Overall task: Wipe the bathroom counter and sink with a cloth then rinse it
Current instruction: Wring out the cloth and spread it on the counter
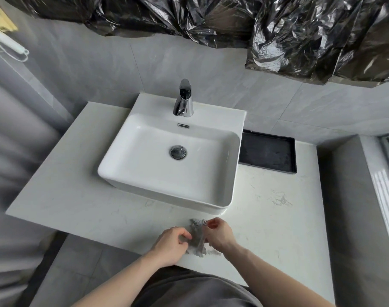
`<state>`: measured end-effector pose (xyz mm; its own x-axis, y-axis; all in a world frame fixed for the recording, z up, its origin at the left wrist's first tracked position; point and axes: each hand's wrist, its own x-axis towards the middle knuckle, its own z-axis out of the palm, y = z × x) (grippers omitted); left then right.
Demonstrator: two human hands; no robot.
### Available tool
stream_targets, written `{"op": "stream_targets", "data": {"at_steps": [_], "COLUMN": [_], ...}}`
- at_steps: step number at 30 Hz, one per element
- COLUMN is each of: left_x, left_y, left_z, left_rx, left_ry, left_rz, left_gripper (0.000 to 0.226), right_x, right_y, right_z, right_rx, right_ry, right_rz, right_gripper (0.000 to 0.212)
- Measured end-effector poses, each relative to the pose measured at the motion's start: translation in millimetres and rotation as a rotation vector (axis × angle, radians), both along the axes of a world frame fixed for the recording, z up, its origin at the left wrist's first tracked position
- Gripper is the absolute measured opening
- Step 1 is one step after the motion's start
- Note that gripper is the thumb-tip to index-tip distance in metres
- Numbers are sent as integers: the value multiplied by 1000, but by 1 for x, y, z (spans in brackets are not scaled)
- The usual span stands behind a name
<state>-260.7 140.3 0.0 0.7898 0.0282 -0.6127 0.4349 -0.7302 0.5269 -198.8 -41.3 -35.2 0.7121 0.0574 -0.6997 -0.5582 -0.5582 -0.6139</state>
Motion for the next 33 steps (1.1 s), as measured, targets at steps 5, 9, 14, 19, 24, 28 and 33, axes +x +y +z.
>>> {"op": "stream_targets", "data": {"at_steps": [5, 9, 14, 19, 24, 28, 33], "left_x": [-2, -1, 5, 12, 18, 38, 81], "left_y": [9, 12, 12, 11, 9, -5, -38], "left_z": [2, 4, 10, 19, 21, 42, 86], "left_rx": [23, 35, 28, -10, -54, -181, -442], "left_ry": [20, 27, 24, 11, -76, -187, -62], "left_rz": [-4, -16, -25, -10, -100, -198, -164], "left_gripper": [21, 18, 18, 21, 29, 57, 45], "right_x": [-5, -13, -13, -7, -10, -6, 21], "right_y": [2, -28, -36, -30, -38, -53, -86], "right_z": [-5, -7, -27, -25, 23, 97, 153], "right_rx": [12, -195, -312, -335, -60, 308, 466], "right_ry": [-58, -244, -98, -53, -220, -214, -258], "right_rz": [15, -34, 51, 81, 85, 19, 23], "right_gripper": [18, 29, 64, 29, 15, 32, 8]}}
